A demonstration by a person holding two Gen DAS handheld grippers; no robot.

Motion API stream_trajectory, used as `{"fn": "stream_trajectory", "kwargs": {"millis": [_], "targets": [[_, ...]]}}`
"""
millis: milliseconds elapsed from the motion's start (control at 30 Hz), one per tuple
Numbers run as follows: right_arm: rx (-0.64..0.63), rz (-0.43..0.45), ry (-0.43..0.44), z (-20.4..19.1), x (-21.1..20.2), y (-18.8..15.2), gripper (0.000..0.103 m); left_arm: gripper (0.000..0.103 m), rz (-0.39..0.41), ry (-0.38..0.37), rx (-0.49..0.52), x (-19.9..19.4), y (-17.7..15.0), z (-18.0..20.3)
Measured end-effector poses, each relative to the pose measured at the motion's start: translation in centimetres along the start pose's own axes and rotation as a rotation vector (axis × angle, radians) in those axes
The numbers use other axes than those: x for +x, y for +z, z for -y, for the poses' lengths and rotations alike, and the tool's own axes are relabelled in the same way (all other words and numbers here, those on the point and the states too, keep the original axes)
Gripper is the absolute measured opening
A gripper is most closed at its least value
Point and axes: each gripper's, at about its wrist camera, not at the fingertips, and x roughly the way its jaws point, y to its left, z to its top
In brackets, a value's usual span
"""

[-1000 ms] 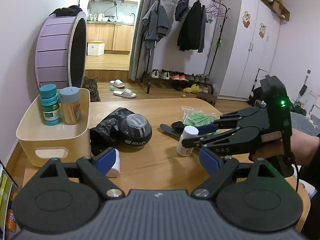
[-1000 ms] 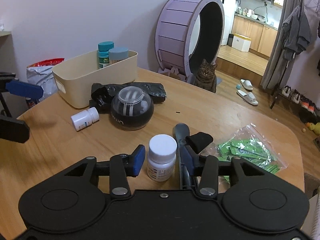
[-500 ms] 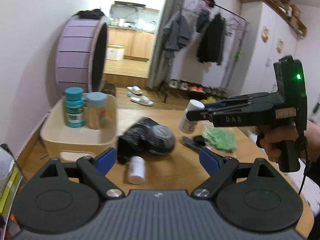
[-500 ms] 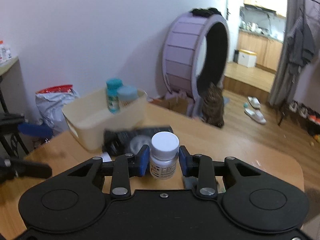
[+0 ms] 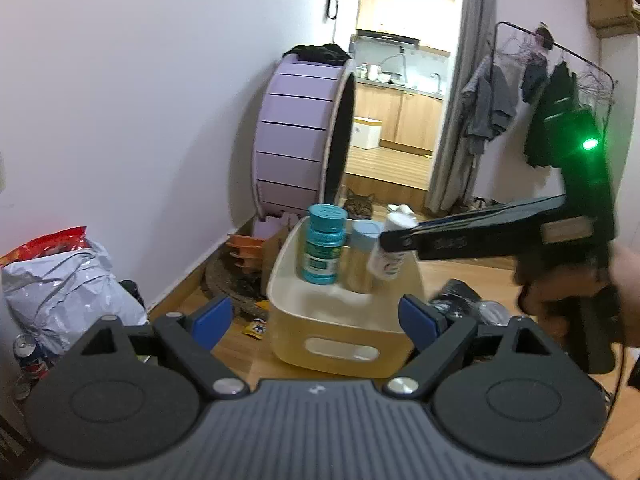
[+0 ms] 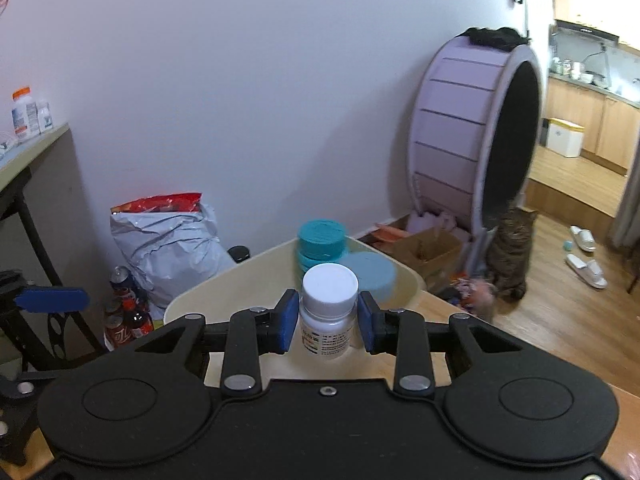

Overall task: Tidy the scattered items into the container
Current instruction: 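Carry the white pill bottle into the cream basket, then open the right gripper to release the bottle and withdraw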

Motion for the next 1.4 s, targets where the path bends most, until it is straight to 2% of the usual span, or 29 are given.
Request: {"fn": "stream_trajectory", "kwargs": {"millis": [200,367,600,733,833,967,1000,1067,1167,1267,1400], "targets": [[-0.014,-0.036,0.037,-1.8,4.2,0.8,0.032,0.090,-0.010,0.028,0.008,0.2,0.1,-0.9],[-0.025,-0.065,0.036,-2.5,5.8,1.6,0.033,0.090,-0.020,0.027,-0.017,0.3,0.2,-1.4],[-0.052,-0.108,0.035,-3.3,7.5,2.0,0.033,0.090,-0.020,0.020,-0.001,0.3,-0.1,-1.2],[-0.044,-0.080,0.032,-3.0,6.1,1.8,0.034,0.090,-0.022,0.019,-0.009,0.4,-0.2,-1.3],[-0.041,-0.056,0.018,-2.4,4.3,1.7,0.035,0.090,-0.022,-0.011,-0.011,0.4,-0.2,-1.1],[-0.036,-0.024,-0.014,-1.0,0.6,1.2,0.049,0.090,-0.026,-0.093,0.017,0.2,-0.4,0.0],[-0.035,-0.019,-0.024,-0.6,-0.4,1.0,0.049,0.090,-0.025,-0.108,0.031,0.1,-0.5,0.4],[-0.026,-0.021,-0.044,0.1,-2.1,0.3,0.050,0.090,-0.026,-0.140,0.063,-0.1,-0.8,1.2],[-0.019,-0.032,-0.077,1.0,-4.1,-1.0,0.062,0.090,-0.036,-0.178,0.089,-0.1,-1.2,2.3],[-0.006,-0.053,-0.110,1.8,-5.7,-2.8,0.063,0.090,-0.042,-0.214,0.114,0.0,-1.6,3.4],[0.023,-0.084,-0.148,2.8,-6.6,-5.3,0.069,0.090,-0.049,-0.235,0.136,0.4,-1.9,4.2]]}}
